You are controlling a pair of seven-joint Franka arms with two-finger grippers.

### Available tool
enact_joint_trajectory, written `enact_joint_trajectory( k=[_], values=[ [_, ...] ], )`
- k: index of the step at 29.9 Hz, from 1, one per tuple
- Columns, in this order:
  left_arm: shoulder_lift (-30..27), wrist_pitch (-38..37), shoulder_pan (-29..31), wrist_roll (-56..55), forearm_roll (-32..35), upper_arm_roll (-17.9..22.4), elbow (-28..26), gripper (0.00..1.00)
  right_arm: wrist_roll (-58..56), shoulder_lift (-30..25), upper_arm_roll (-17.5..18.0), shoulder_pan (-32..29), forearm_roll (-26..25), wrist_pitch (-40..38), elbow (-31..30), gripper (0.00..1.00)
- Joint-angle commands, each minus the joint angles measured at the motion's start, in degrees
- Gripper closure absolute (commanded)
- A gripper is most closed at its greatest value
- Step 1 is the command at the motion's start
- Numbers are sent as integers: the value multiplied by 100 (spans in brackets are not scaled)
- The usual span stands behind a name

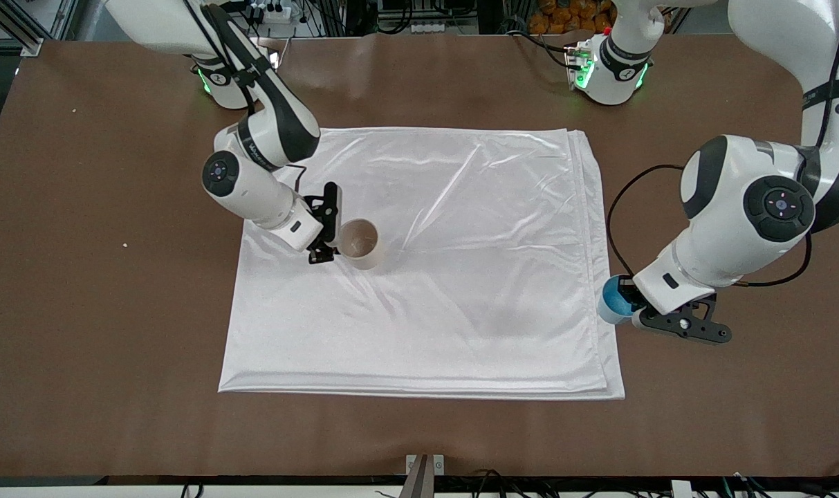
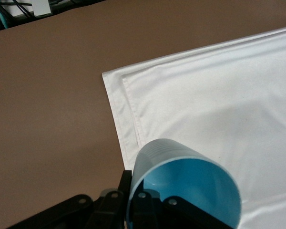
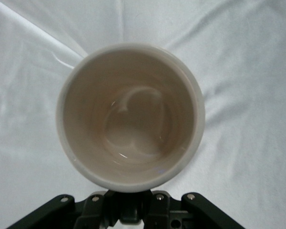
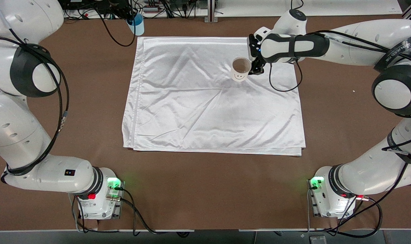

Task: Place blue cup into white mug on cloth

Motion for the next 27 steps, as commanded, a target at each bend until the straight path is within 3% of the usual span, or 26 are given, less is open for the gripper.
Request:
enact_joint_trajectory(
  k=[1,14,18,27],
  values=[
    [2,-119,12,59,154,6,34,100,301,229,-66,332,19,498,-22,100],
    [152,-119,100,384,453,24,34,100,626,695,-250,939,-8,965,145,100],
    [160,-119,109,401,453,24,34,100,626,722,-382,1106,-8,974,153,96],
    [81,-119,-14,305,128,-55,34,100,705,836,-760,1537,1,1044,215,96]
  ],
)
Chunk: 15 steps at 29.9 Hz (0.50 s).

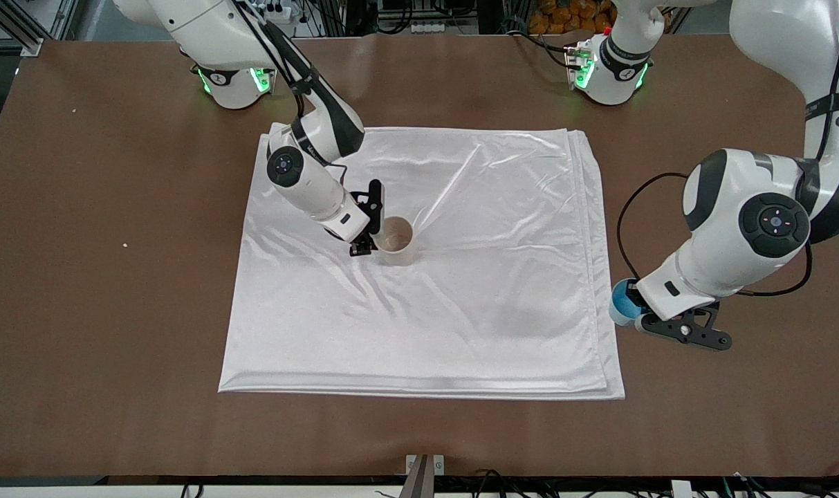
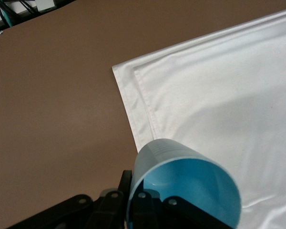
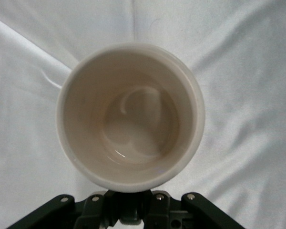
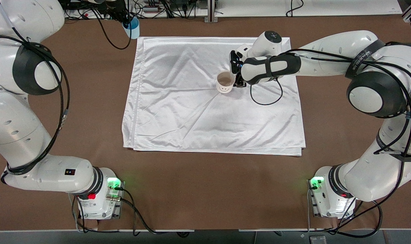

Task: Place blue cup into white mug on cloth

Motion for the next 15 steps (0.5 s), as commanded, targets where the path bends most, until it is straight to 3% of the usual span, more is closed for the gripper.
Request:
enact_joint_trajectory(
  k=[1,4,10,15],
  values=[
    [-95,-84,-108,0,-233,-38,21,100,190,163,-185,247,3,95,165,96],
    [-95,-92,-187,-26,-321,-38,21,100,330,260,-193,309,-6,122,235,95],
    [-95,-93,-328,-53,-330,-46,21,100,348,295,-202,335,-6,183,262,73],
    [-86,-93,-468,-167,-312,-38,21,100,357,295,-299,353,-6,183,271,61]
  ],
)
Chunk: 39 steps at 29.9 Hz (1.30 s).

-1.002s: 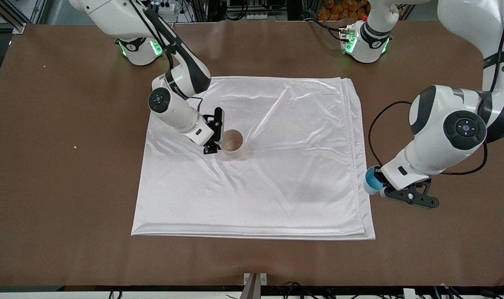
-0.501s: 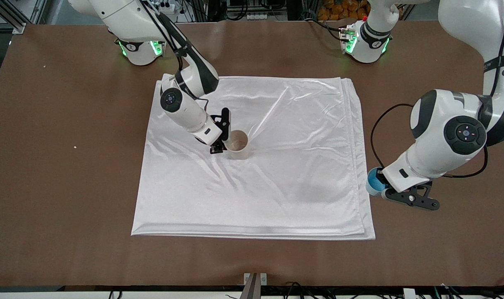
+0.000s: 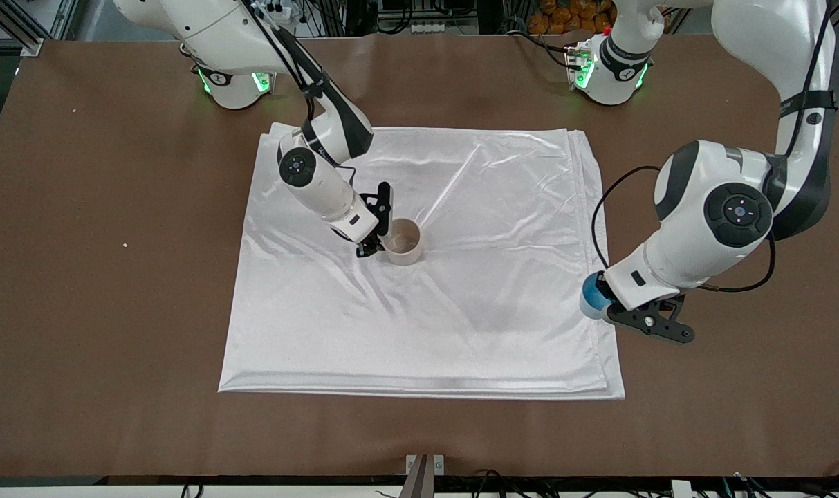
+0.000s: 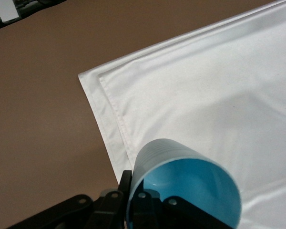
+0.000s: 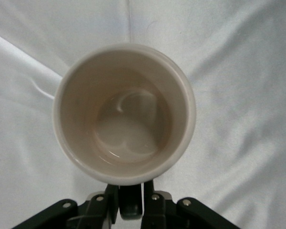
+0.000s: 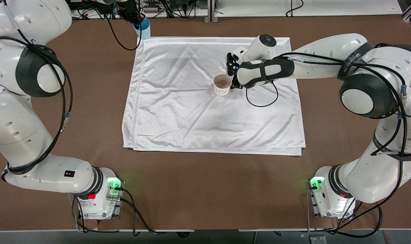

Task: Place blue cup into white mug on cloth

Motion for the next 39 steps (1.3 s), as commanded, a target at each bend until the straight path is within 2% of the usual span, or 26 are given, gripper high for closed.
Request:
enact_joint_trajectory(
  k=[1,2,3,4,5,6,15,20,24,28,32,39],
  values=[
    [-70,-92,-134,-201,-109,17,12,100,104,57,-160,80,-6,15,115,58],
    [-78,-101,-142,-263,-109,17,12,100,95,48,-168,80,-6,15,115,55],
    [-79,-101,-142,-307,-109,9,12,100,104,48,-169,80,-6,15,115,46],
    [-70,-110,-142,-342,-117,9,12,100,95,31,-169,80,-6,15,115,28],
    [-78,-127,-151,-369,-117,-9,21,100,104,22,-177,80,-6,15,115,5],
    [-79,-145,-177,-395,-126,-35,21,100,95,13,-195,89,-14,15,115,0],
    [-123,-312,-230,-1642,-100,-553,21,100,51,-320,-335,37,-67,-90,89,0],
    [-123,-321,-230,-2196,-126,-817,21,100,34,-715,-423,-78,-85,-791,62,0],
    [-114,-321,-239,-2855,-117,-1186,21,100,-10,-1146,-721,-78,-242,-1705,54,0],
    [-88,-321,-379,-3374,-117,-1415,21,100,-28,-1638,-1038,-113,-760,-2637,62,0],
    [-35,-295,-686,-3979,-126,-1442,30,100,-10,-2148,-1372,-148,-1060,-3411,89,0],
    [114,-224,-1117,-4552,-109,-1424,30,100,-72,-2711,-2136,-201,-1192,-4422,255,0]
  ],
)
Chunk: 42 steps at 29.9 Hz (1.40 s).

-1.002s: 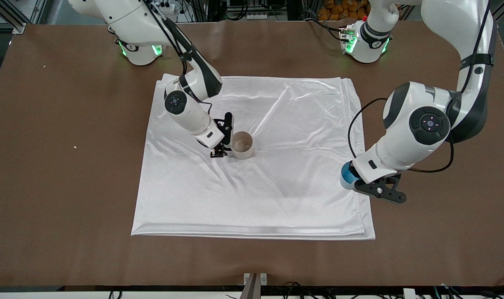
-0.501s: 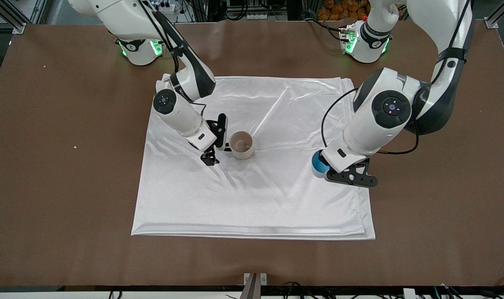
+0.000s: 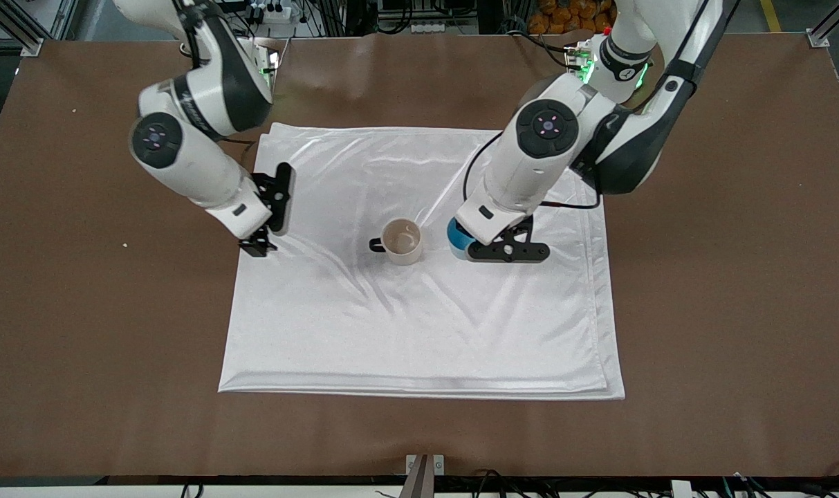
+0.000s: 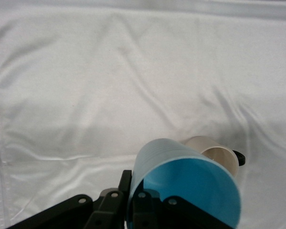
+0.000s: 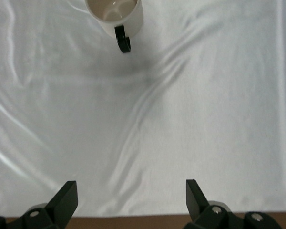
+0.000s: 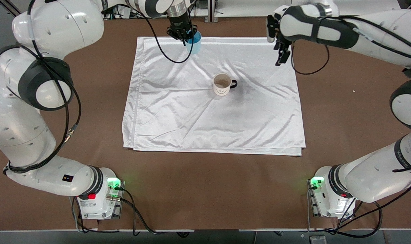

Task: Place blue cup into white mug on cloth

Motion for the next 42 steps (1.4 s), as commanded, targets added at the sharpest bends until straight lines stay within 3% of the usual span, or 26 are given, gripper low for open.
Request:
enact_joint_trajectory(
  k=[1,7,17,25,42],
  values=[
    [126,-4,-324,-440,-80,39,39,100,-36,-439,-494,-20,-214,-639,59,0],
    [328,276,-596,-722,-80,39,39,100,-159,-554,-977,-29,-653,-1043,568,0],
    [697,971,-1010,-1012,-27,154,39,100,-150,-492,-1435,-248,-917,-1650,1526,0],
    [856,1253,-1361,-1039,95,312,13,100,138,-475,-1453,-556,-935,-2116,2063,0],
    [1207,1270,-1388,-968,455,321,-5,100,2986,-484,-1426,-697,-1040,-2134,2283,0]
  ],
)
